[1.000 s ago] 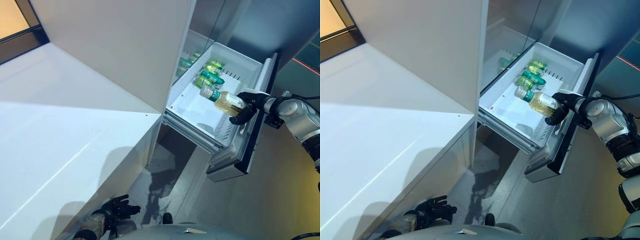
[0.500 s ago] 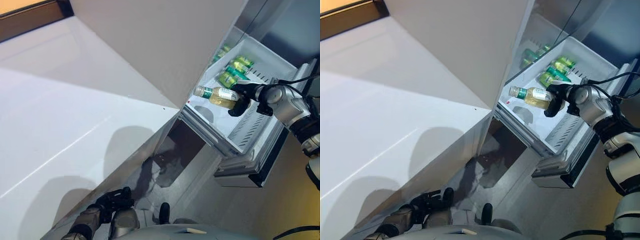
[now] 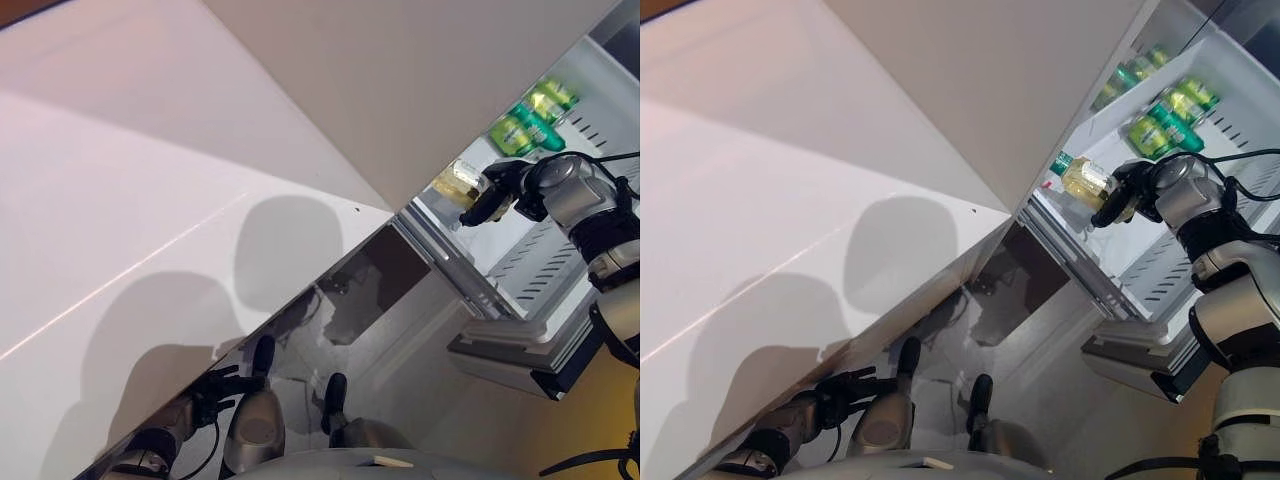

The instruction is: Put drinks into fridge and close the fridge

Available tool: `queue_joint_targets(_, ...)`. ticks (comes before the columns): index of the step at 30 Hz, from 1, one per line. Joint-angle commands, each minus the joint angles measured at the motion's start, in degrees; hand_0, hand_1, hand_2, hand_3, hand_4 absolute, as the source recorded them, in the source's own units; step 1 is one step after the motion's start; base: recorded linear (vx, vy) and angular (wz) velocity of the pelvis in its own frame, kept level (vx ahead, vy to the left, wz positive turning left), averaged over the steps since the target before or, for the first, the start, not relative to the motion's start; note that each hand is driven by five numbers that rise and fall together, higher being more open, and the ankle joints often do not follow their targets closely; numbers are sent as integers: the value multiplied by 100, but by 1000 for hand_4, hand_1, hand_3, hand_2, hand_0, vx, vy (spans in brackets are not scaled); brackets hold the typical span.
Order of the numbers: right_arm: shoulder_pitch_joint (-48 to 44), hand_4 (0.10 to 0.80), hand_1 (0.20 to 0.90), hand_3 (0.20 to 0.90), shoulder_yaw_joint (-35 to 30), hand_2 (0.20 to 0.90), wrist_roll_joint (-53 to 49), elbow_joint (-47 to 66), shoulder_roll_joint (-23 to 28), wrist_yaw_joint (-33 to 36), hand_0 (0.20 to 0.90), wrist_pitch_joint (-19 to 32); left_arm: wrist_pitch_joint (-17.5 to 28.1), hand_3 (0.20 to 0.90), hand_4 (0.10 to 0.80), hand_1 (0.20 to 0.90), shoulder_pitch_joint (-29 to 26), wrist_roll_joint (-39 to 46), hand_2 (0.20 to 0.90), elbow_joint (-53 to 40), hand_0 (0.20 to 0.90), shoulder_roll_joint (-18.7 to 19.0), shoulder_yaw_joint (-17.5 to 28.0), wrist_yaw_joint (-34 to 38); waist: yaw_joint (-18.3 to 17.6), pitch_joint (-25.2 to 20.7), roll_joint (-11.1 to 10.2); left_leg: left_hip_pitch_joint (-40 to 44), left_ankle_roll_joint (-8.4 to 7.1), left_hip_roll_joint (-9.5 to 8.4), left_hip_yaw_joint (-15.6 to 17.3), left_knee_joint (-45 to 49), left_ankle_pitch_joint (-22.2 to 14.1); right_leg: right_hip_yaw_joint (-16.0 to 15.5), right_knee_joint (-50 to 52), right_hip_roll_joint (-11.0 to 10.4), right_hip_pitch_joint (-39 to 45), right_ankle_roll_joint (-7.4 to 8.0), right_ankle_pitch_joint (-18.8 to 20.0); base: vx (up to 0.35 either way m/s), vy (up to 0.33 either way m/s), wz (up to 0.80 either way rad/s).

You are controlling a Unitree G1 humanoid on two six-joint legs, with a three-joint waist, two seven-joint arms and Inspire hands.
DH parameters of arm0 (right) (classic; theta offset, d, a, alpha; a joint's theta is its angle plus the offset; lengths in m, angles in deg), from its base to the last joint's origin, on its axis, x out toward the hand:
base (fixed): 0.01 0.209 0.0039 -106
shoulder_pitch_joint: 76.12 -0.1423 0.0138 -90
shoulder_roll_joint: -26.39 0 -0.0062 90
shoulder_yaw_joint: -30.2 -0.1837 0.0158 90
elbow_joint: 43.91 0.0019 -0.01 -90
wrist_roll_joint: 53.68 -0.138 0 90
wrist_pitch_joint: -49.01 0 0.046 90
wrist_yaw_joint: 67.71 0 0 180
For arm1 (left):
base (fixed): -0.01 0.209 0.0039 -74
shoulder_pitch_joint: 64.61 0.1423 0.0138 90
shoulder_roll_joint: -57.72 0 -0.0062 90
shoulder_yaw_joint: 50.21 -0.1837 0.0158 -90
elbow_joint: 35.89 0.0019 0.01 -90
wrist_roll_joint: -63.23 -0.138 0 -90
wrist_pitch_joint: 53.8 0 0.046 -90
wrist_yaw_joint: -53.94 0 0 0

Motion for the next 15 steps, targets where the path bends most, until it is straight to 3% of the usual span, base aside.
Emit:
queue_joint_targets(1, -1034, 100, 300, 200, -55, 300, 167, -380, 140, 189, 300, -45, 133, 900, 800, 900, 173, -165, 900, 112, 900, 1179, -247, 206, 77, -162, 122, -318, 481, -705, 52, 159, -360, 3, 198, 187, -885, 33, 575, -71, 45, -2)
queue_joint_targets(15, -784, 100, 300, 200, -289, 300, 297, -1146, -265, 343, 300, 128, 186, 900, 800, 900, -152, -96, 900, 34, 900, 1040, -356, 137, 139, 128, 390, -650, 448, -777, 65, 246, -284, -72, 331, 76, -1222, 15, 549, -57, 27, 0)
